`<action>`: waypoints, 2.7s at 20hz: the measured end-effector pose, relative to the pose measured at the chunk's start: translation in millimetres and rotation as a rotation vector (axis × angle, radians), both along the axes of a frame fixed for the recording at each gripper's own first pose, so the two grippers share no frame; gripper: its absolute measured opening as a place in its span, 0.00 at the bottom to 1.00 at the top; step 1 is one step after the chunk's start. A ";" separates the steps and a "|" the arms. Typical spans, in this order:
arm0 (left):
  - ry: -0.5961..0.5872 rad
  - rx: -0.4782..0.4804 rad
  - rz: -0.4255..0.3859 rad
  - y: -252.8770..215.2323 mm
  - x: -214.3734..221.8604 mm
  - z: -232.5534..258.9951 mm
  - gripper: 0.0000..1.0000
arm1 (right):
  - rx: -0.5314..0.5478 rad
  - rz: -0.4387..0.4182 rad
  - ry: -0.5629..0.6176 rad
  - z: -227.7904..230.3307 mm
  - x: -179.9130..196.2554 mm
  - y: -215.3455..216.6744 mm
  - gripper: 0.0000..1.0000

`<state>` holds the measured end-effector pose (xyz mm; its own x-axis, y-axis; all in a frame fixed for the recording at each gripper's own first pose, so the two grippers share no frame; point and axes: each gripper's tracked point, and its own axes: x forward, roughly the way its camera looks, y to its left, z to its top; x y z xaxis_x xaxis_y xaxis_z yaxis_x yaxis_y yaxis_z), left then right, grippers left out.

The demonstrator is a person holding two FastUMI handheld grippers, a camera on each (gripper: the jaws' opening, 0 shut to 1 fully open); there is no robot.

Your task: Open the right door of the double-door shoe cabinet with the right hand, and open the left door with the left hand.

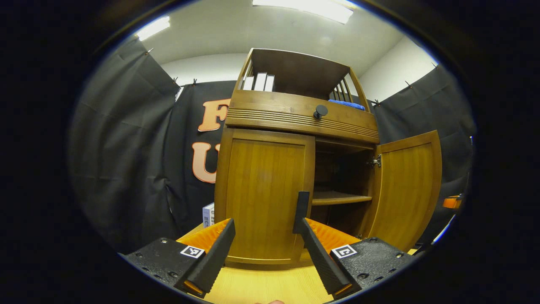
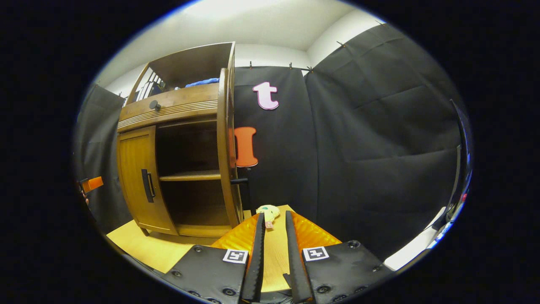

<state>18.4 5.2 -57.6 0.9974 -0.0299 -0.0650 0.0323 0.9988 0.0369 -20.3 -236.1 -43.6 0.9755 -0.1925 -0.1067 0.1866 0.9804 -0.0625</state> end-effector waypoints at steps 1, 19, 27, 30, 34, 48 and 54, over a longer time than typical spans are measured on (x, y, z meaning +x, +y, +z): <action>0.004 -0.005 -0.011 -2.8 4.9 -1.1 0.92 | -0.009 0.005 -0.004 5.2 -5.6 9.3 0.34; 0.005 0.003 -0.113 -51.4 118.6 -10.6 0.92 | 0.041 0.196 -0.017 13.0 -12.5 154.5 0.84; 0.081 0.046 -0.114 -74.7 163.1 -66.2 0.92 | 0.051 0.163 0.007 0.5 -20.5 144.4 0.90; 0.089 0.057 -0.085 -68.8 176.3 -82.4 0.92 | 0.049 0.162 0.011 -1.4 -22.0 144.9 0.90; 0.118 0.047 -0.038 -61.8 192.0 -97.6 0.92 | 0.040 0.157 0.022 -3.2 -17.7 142.9 0.90; 0.138 0.004 -0.116 -84.0 188.8 -105.2 0.54 | 0.033 0.189 0.043 -8.7 -11.5 157.6 0.90; 0.151 0.034 -0.138 -84.4 182.8 -102.9 0.25 | 0.020 0.182 0.051 -9.5 -20.0 158.9 0.91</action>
<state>201.2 -79.2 -160.6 0.9629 -0.1609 -0.2167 0.1765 0.9828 0.0544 -40.3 -77.2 -53.1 0.9872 -0.0103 -0.1590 0.0028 0.9989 -0.0473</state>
